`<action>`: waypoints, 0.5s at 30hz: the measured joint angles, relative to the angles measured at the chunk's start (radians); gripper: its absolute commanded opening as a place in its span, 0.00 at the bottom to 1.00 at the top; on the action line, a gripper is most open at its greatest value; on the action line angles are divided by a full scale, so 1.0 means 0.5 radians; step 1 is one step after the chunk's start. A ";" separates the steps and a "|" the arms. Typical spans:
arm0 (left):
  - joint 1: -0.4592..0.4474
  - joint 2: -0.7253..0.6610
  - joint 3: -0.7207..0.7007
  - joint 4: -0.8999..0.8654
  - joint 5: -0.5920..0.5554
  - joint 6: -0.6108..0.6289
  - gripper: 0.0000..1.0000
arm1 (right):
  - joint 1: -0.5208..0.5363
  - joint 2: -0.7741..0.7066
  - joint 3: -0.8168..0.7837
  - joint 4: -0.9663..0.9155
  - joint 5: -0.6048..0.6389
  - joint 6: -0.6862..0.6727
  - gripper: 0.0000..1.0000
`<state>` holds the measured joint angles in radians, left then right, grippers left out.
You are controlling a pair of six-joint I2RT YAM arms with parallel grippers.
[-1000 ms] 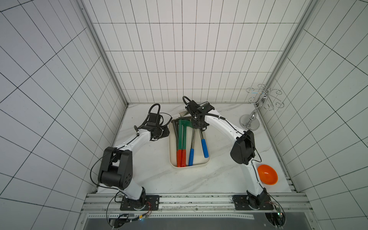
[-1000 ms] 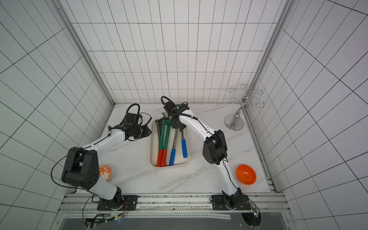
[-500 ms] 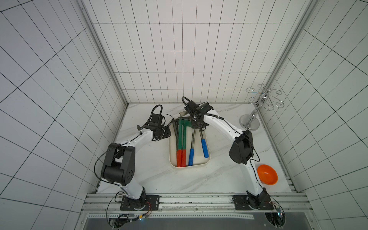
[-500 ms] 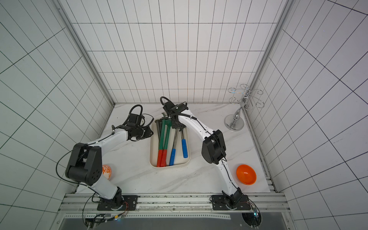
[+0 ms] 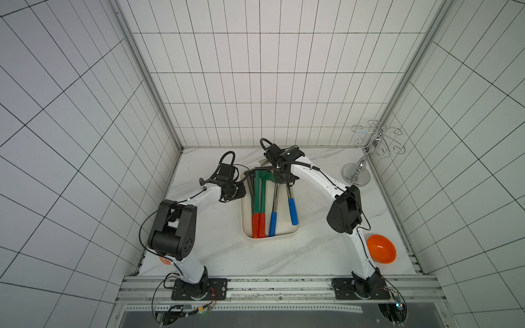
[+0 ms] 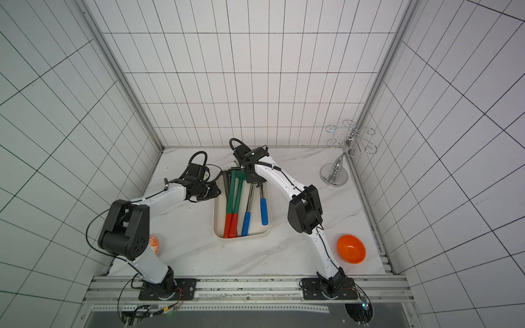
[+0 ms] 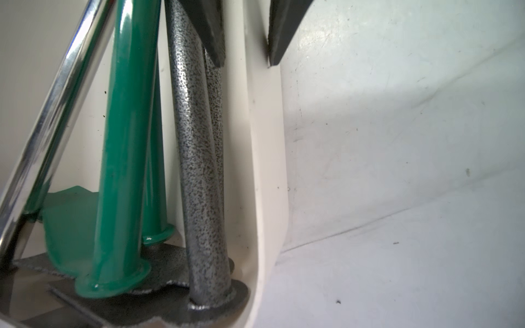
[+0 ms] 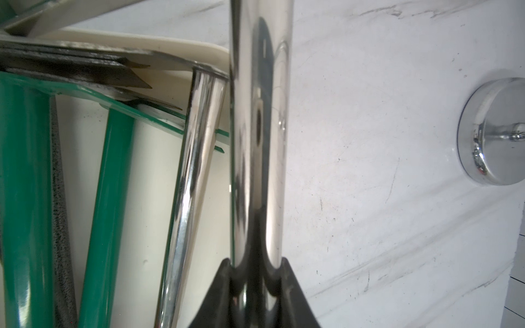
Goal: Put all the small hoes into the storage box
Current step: Place the hoe in the storage box.
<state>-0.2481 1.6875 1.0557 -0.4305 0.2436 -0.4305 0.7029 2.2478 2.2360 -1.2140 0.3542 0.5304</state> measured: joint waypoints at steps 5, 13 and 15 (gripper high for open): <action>0.000 -0.001 0.001 0.001 -0.005 0.000 0.28 | 0.010 0.000 0.000 -0.002 0.013 0.012 0.00; 0.000 0.000 0.002 0.001 -0.008 0.001 0.27 | 0.031 -0.001 0.000 -0.001 0.053 0.027 0.00; 0.001 0.002 0.002 0.001 -0.008 0.001 0.27 | 0.040 -0.002 0.000 0.003 0.063 0.036 0.00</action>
<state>-0.2478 1.6882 1.0565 -0.4301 0.2394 -0.4301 0.7231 2.2467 2.2360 -1.2125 0.3855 0.5484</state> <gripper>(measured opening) 0.272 0.239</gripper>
